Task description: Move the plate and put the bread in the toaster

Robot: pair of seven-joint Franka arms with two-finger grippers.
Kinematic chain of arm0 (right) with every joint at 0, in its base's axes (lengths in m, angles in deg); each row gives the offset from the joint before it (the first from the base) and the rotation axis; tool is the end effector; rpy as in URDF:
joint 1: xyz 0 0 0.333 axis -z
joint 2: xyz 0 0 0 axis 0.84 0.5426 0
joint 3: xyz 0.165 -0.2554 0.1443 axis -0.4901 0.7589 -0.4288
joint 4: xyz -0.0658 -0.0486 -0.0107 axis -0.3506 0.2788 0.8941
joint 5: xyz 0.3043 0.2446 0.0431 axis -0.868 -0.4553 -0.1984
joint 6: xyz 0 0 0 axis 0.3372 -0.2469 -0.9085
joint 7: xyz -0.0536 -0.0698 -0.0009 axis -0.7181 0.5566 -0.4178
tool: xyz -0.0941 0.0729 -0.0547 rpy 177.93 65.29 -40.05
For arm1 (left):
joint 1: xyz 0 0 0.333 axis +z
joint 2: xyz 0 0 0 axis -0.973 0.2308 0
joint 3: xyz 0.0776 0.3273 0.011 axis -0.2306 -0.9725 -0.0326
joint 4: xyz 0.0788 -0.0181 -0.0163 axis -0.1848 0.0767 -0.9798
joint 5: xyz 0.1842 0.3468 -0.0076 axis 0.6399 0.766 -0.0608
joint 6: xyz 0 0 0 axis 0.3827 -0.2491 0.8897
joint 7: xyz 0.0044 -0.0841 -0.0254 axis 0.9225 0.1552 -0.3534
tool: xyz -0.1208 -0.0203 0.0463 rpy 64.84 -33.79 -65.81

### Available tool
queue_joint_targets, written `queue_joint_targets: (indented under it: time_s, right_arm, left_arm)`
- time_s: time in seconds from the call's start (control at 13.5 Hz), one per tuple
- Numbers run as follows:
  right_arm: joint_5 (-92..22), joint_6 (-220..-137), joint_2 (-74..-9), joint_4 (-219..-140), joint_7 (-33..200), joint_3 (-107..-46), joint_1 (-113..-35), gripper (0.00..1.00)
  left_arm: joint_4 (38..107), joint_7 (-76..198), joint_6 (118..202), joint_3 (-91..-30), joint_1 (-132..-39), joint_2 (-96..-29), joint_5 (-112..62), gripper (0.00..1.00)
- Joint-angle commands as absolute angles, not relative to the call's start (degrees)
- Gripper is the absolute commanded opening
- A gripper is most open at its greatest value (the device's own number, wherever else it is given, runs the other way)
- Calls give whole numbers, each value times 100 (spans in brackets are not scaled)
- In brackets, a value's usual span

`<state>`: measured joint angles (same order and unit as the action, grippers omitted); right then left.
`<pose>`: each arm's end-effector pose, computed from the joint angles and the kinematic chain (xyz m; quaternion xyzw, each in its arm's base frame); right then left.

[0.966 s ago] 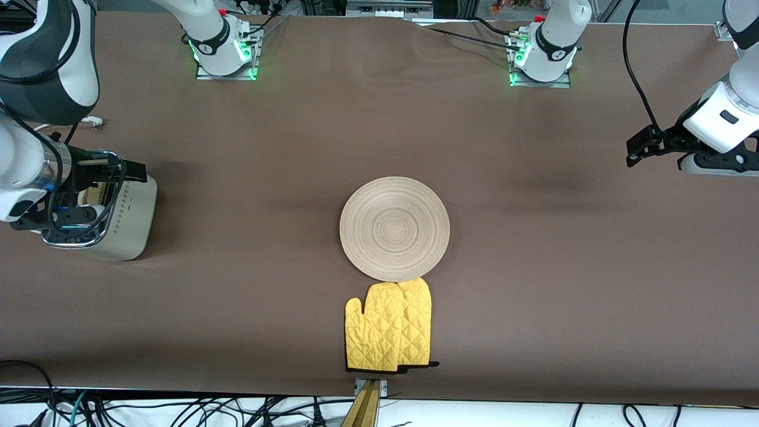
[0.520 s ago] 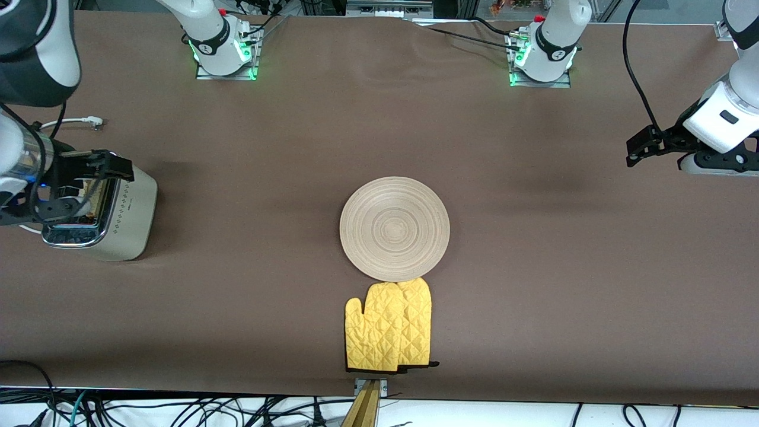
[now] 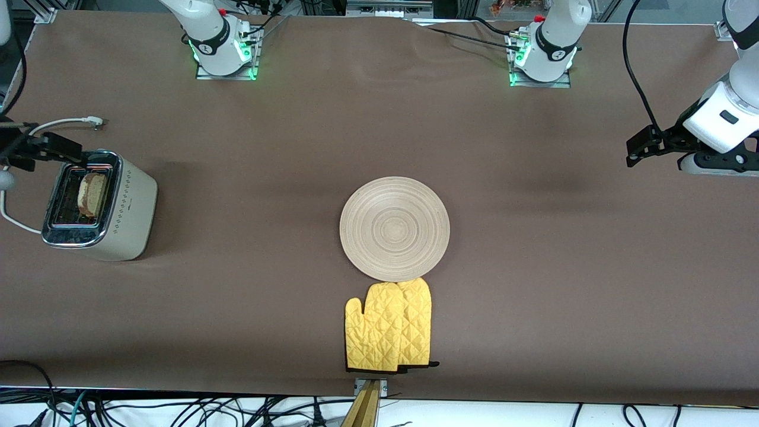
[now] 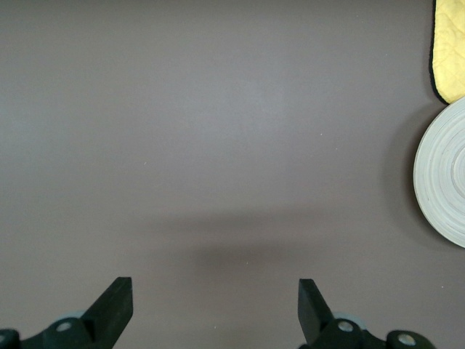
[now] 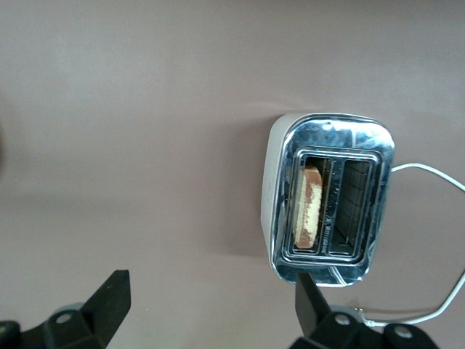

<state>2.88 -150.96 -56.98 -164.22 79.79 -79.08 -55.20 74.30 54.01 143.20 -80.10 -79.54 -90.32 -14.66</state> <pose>0.5903 -0.0476 0.5932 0.9989 0.0348 -0.0310 0.0060 0.5519 -0.0107 0.5633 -0.9997 0.0182 -0.0086 0.0105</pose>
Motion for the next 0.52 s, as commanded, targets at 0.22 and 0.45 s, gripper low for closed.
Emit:
queue_joint_targets:
  time_s: [0.22,0.45]
  right_arm:
    - [127,-15449,-6329,-17164,8092,-8079,-5363,100]
    - [92,-15422,-6399,-17270,8075,-8159,-5292,100]
  left_arm:
    - [7332,5387,14237,-7984,-7929,-9016,-1375,100]
    - [7332,5387,14237,-7984,-7929,-9016,-1375,100]
